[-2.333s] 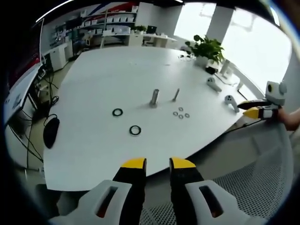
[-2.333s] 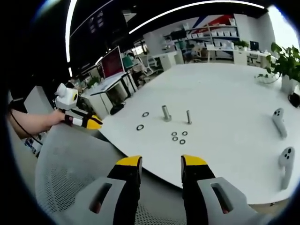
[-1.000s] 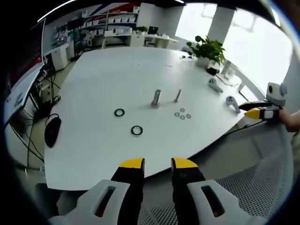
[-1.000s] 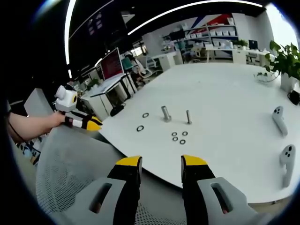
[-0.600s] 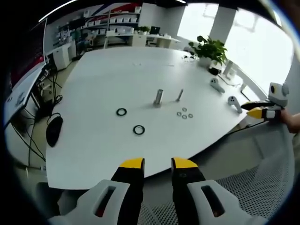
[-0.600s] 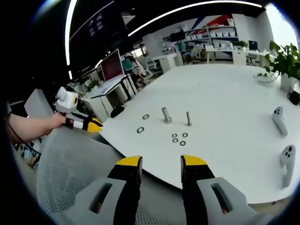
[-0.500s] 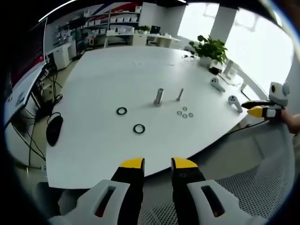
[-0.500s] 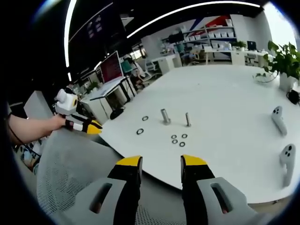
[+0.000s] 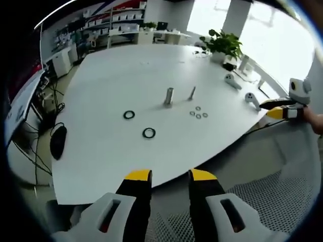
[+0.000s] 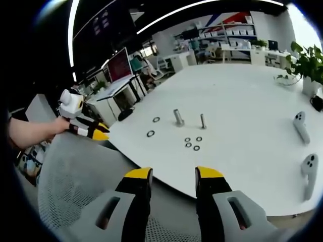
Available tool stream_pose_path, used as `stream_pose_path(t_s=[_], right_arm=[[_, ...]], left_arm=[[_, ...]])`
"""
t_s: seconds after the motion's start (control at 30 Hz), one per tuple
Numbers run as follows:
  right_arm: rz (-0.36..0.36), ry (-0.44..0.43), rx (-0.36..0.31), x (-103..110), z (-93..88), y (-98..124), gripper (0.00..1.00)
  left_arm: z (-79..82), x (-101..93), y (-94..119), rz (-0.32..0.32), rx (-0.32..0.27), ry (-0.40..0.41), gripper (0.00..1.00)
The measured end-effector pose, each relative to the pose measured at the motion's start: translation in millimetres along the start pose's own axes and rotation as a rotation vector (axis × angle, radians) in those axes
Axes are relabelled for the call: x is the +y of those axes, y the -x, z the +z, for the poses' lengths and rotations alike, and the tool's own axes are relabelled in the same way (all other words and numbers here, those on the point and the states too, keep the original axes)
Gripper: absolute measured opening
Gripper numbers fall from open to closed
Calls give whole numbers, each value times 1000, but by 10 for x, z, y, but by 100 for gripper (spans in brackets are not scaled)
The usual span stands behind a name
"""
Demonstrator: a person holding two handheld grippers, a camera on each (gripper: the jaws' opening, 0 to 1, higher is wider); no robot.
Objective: Place the washer onto the threaded stud by aligning its center hole with the stud, sliding it down to the base, and recovering from edge contact or off-axis alignment until the washer reaches the visible bottom stop.
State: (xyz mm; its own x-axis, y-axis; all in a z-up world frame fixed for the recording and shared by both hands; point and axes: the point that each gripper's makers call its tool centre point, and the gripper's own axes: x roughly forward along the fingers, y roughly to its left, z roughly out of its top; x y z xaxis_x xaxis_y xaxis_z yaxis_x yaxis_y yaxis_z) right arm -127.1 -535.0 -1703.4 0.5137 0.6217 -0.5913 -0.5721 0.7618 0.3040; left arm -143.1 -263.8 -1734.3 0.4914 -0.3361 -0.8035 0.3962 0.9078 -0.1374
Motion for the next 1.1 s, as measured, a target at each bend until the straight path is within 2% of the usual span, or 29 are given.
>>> stream_pose_path(t_s=[0.23, 0.27, 0.33, 0.43, 0.53, 0.63, 0.77, 0.97, 1.1], right_arm=[[-6, -5, 4, -3, -4, -1, 36], [-6, -8, 6, -4, -7, -1, 36], [-7, -11, 4, -11, -9, 3, 36], [-8, -14, -1, -15, -2, 3, 35], [-14, -26, -6, -28, 0, 8, 35], [-14, -34, -18, -34, 18, 14, 35], [-12, -32, -19, -31, 21, 12, 35], [-8, -30, -26, -29, 35, 11, 35], [-8, -31, -29, -28, 38, 16, 35]], left_arm=[[-25, 67, 1, -3, 21, 36, 28], [-49, 59, -12, -15, 38, 41, 28], [-143, 46, -45, -45, 111, 34, 28], [-114, 82, -101, -34, 122, 7, 27], [-143, 84, -136, -41, 172, -11, 28], [-169, 120, -209, -41, 236, -84, 28], [-51, 145, -332, -29, 244, -110, 28], [171, 202, -630, -1, 244, -128, 29], [255, 262, -832, 7, 257, -119, 29]])
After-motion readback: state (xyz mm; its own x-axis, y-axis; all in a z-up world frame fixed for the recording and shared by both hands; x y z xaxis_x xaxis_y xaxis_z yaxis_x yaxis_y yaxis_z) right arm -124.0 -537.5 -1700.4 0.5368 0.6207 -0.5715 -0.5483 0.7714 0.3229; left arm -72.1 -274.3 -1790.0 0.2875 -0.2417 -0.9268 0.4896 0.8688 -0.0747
